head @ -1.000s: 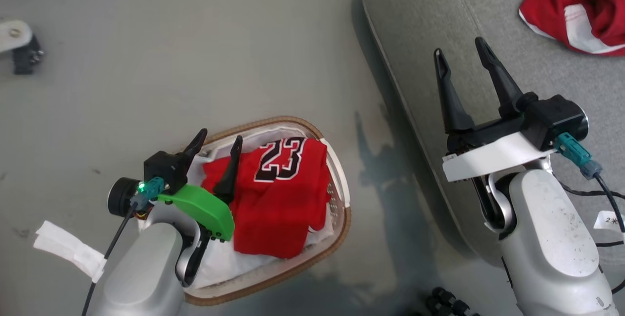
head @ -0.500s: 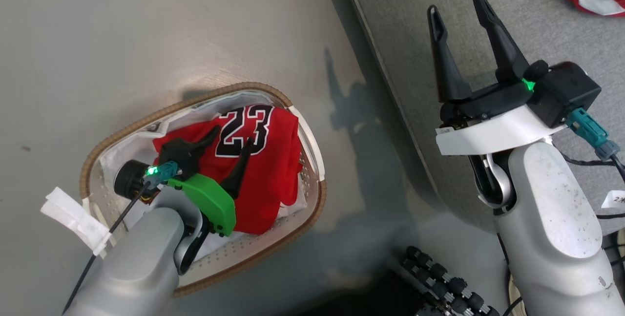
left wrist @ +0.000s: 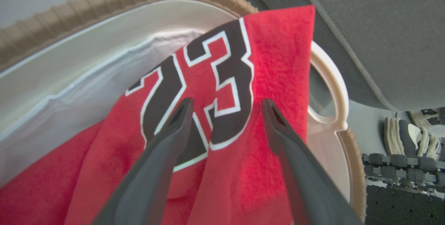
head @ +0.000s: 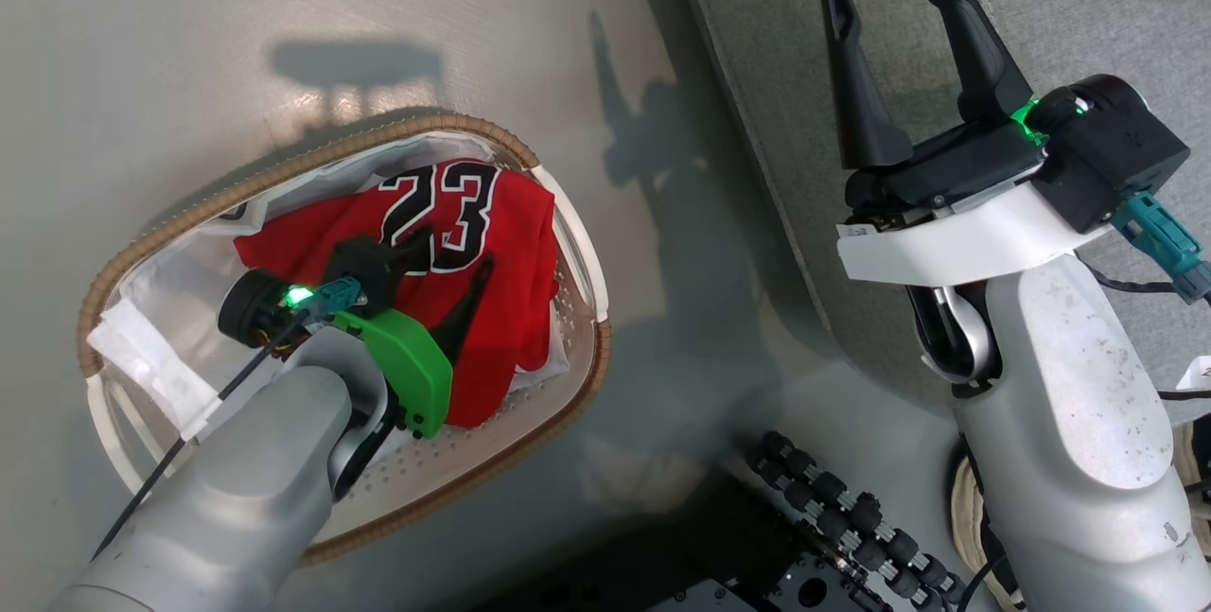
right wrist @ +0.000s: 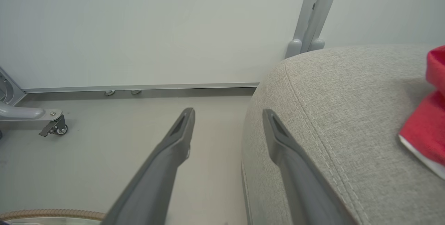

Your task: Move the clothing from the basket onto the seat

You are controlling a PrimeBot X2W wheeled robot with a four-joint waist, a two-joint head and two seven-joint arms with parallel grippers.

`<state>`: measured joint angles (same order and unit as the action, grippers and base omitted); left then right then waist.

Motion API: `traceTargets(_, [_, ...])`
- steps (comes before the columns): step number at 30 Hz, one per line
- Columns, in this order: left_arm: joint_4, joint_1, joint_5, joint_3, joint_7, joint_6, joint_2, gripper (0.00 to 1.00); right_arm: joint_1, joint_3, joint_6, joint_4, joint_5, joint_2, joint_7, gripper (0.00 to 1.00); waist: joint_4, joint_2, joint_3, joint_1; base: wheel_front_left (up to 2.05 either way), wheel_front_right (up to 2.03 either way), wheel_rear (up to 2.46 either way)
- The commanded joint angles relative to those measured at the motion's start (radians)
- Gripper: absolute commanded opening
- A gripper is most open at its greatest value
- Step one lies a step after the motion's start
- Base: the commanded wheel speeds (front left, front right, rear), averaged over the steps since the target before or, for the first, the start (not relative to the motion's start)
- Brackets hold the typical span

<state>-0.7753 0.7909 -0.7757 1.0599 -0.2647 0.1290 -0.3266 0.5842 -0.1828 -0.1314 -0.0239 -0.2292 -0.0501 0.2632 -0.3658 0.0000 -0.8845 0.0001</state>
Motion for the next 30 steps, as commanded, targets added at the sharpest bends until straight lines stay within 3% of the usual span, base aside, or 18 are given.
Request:
traceTargets(1, [-0.010, 0.023, -0.012, 0.022, 0.001, 0.003, -0.001, 1.00, 0.005, 0.003, 0.001, 0.005, 0.005, -0.002, 0.002, 1.00, 0.002, 0.0000, -0.006, -0.0001, 0.00, 0.00, 0.00])
traceTargets(9, [-0.068, 0.070, -0.093, 0.164, 0.001, 0.003, 0.013, 1.00, 0.003, 0.004, 0.001, 0.004, 0.012, -0.002, 0.002, 1.00, 0.009, 0.0000, -0.009, -0.0001, 0.00, 0.00, 0.00])
traceTargets(10, [-0.072, 0.072, -0.102, 0.176, 0.001, 0.003, 0.015, 0.68, 0.004, 0.003, 0.001, 0.003, 0.012, -0.002, 0.002, 1.00, 0.009, 0.0000, -0.009, -0.0001, 0.00, 0.00, 0.00])
traceTargets(11, [-0.073, 0.075, -0.111, 0.191, 0.001, 0.003, 0.017, 0.26, 0.005, 0.003, 0.001, 0.002, 0.012, -0.002, 0.002, 1.00, 0.009, 0.0000, -0.008, -0.0001, 0.00, 0.00, 0.00])
traceTargets(12, [-0.076, 0.078, -0.118, 0.197, 0.001, 0.003, 0.017, 0.00, 0.005, 0.003, 0.001, 0.001, 0.011, -0.002, 0.002, 1.00, 0.009, 0.0000, -0.007, -0.0001, 0.00, 0.00, 0.00])
traceTargets(22, [-0.035, 0.050, -0.166, 0.206, 0.001, 0.003, 0.014, 0.00, -0.004, 0.017, 0.001, -0.032, 0.005, -0.002, 0.002, 1.00, 0.026, 0.0000, 0.078, -0.0001, 0.00, 0.00, 0.00])
traceTargets(30, [0.022, -0.068, -0.119, 0.066, 0.001, 0.003, 0.032, 0.00, -0.057, 0.027, 0.001, -0.086, 0.026, -0.003, 0.002, 1.00, 0.085, 0.0000, 0.240, -0.0001, 0.00, 0.00, 0.00])
